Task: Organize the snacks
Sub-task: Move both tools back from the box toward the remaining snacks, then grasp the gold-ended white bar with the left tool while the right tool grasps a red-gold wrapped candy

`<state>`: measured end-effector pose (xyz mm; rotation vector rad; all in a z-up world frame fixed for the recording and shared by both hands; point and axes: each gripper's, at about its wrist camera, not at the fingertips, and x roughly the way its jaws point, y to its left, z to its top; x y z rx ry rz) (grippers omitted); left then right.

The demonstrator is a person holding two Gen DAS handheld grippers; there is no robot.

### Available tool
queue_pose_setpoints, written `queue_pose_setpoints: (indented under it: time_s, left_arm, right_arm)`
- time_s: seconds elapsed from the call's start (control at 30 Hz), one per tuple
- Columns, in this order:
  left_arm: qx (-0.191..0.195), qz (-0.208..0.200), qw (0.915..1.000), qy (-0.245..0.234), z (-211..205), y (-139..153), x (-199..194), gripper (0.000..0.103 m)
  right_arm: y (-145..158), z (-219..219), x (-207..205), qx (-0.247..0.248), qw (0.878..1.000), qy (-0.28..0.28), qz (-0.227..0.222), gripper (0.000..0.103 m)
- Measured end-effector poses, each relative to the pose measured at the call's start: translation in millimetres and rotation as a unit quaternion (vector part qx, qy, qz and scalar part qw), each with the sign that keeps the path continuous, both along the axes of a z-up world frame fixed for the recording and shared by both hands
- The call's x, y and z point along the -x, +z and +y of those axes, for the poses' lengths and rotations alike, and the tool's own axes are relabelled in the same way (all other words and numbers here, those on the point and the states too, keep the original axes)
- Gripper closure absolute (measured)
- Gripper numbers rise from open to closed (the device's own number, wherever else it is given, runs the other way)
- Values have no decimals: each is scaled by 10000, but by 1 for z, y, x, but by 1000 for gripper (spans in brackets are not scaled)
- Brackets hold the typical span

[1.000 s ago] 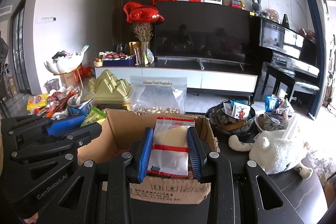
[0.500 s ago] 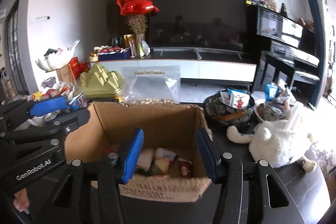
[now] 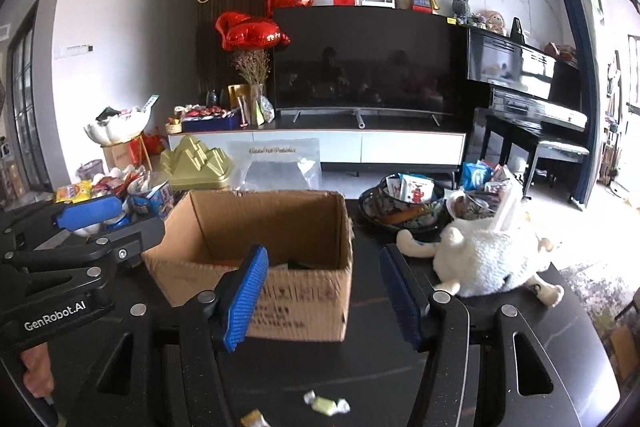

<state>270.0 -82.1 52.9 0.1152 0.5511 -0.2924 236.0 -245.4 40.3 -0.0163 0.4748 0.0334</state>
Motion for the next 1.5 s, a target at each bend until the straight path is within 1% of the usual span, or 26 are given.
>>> queue_pose_setpoints:
  time_s: [0.2, 0.33, 0.43, 0.5, 0.63, 0.87, 1.03, 1.1, 1.33, 1.37, 1.4, 1.5]
  left_arm:
    - [33, 272, 9995, -128, -15, -14, 22, 45]
    - [-43, 429, 9990, -149, -25, -31, 34, 45]
    - [-154, 597, 9979, -182, -33, -46, 39, 45]
    - [-145, 680, 9974, -190, -35, -55, 44, 45]
    - [-198, 952, 9950, -237, -42, -79, 48, 45]
    - [-226, 1463, 9888, -189, -48, -119, 46, 45]
    - [-145, 1812, 9831, -207, -49, -143, 42, 45]
    - [-60, 2012, 9793, -206, -48, -155, 39, 45]
    - [69, 2272, 9735, -236, -50, -178, 32, 49]
    - [96, 2306, 9727, -238, -51, -179, 30, 49]
    - [112, 2332, 9721, -234, -51, -181, 30, 49]
    - [114, 2366, 9713, -194, -53, -186, 26, 51]
  right_arm:
    - [-13, -15, 27, -144, 9997, -7, 183, 44]
    - [-27, -22, 40, -94, 9993, 9, 370, 44]
    - [-40, -27, 49, -31, 9987, 40, 516, 44]
    - [-52, -31, 53, 24, 9979, 5, 653, 44]
    - [-76, -36, 59, -22, 9956, 63, 937, 44]
    - [-114, -39, 58, -112, 9897, 213, 1413, 44]
    - [-138, -40, 51, -225, 9850, 307, 1684, 44]
    - [-147, -40, 48, -250, 9834, 298, 1773, 44]
    - [-164, -41, 40, -339, 9808, 365, 1883, 44]
    - [-166, -40, 39, -338, 9804, 380, 1904, 46]
    - [-167, -41, 37, -345, 9801, 378, 1918, 50]
    - [-169, -41, 35, -349, 9799, 395, 1921, 51]
